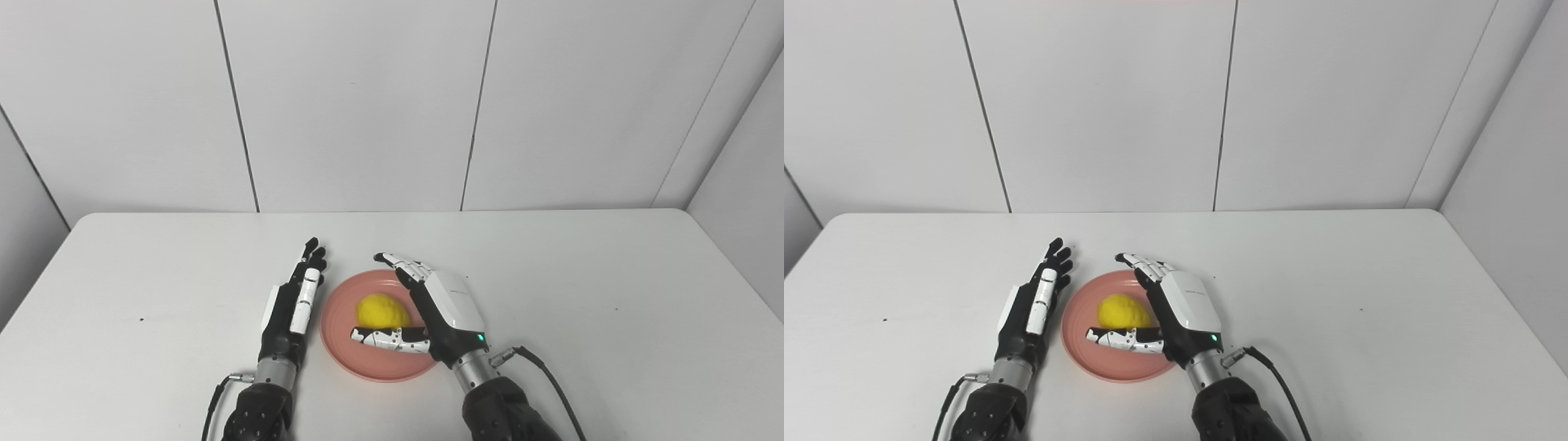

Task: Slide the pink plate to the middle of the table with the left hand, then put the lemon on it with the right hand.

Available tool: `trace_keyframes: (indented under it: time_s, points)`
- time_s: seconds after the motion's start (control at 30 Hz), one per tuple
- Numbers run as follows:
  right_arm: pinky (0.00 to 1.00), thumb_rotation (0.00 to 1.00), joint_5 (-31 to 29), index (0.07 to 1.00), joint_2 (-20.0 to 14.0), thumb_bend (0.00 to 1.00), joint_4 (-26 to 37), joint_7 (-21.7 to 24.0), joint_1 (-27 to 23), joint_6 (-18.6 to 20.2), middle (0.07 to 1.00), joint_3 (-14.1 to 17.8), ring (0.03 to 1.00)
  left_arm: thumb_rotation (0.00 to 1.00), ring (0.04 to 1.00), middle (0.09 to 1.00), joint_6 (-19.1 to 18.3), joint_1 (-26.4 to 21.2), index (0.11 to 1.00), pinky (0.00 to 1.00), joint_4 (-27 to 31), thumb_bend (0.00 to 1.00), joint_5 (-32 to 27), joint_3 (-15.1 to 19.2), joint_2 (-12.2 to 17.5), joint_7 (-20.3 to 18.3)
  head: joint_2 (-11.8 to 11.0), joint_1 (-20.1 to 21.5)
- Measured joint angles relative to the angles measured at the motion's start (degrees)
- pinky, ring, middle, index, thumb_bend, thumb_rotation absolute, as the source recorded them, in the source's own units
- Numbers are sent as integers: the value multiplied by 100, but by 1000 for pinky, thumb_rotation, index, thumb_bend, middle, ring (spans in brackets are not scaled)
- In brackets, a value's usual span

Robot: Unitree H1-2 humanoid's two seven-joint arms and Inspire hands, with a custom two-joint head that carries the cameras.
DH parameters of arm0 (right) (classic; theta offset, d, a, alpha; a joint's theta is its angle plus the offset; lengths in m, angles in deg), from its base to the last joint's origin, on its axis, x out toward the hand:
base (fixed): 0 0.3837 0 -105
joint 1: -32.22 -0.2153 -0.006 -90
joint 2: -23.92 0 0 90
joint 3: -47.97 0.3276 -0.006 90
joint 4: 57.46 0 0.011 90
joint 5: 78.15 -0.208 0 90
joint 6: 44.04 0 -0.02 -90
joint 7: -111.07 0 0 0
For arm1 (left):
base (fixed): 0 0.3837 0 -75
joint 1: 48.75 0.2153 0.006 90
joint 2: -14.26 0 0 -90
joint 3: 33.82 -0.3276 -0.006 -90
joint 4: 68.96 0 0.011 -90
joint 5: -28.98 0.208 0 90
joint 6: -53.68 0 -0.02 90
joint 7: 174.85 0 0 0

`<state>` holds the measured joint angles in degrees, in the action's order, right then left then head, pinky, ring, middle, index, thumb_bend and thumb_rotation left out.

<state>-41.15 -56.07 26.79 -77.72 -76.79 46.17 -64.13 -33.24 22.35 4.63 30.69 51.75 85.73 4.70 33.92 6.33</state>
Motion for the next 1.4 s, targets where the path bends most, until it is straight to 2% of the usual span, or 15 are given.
trace_keyframes:
  time_s: [0.17, 0.3, 0.37, 0.6, 0.73, 0.83, 0.97, 1.23, 1.4]
  points:
    - [820, 842, -371, 903, 106, 683, -125, -175, 37, -388, 904, 266, 884, 1000, 934, 946, -6, 0, 951, 928, 4, 493, 3, 1, -1, 0, 9, 0]
    - [830, 901, -710, 927, 202, 684, -313, -341, 119, -698, 928, 513, 905, 1000, 934, 948, -31, 2, 956, 929, 24, 502, 4, 1, -2, 1, 18, 9]
    - [827, 912, -858, 924, 255, 663, -346, -362, 165, -714, 931, 654, 906, 1000, 931, 947, -43, 3, 953, 925, 31, 513, 4, 1, -2, 1, 18, 17]
    - [907, 992, -1611, 945, 453, 627, -335, -319, 240, -730, 948, 1157, 946, 1000, 928, 949, -64, 6, 954, 921, 49, 516, 4, 4, -1, 2, 18, 61]
    - [948, 1000, -1978, 960, 512, 628, -352, -225, 249, -730, 964, 1321, 964, 1000, 919, 941, -62, 6, 942, 910, 47, 525, 5, 5, -1, 3, 26, 88]
    - [995, 1000, -2313, 996, 558, 675, -371, -74, 270, -718, 995, 1447, 995, 1000, 926, 947, -54, 6, 945, 926, 46, 529, 1, 9, -1, 2, 26, 105]
    - [1000, 1000, -2718, 1000, 571, 684, -446, 209, 294, -649, 1000, 1546, 1000, 1000, 929, 951, -48, 6, 947, 928, 42, 530, -61, 19, -2, 2, 26, 105]
    - [1000, 1000, -3466, 1000, 665, 605, -583, 585, 293, -640, 1000, 1817, 1000, 1000, 929, 951, -5, 6, 948, 920, 19, 525, -64, 22, -2, 1, 35, 105]
    - [1000, 1000, -3691, 1000, 716, 551, -581, 686, 304, -632, 1000, 1865, 1000, 1000, 931, 953, -2, 6, 952, 923, 18, 528, -67, 25, -3, 1, 44, 105]
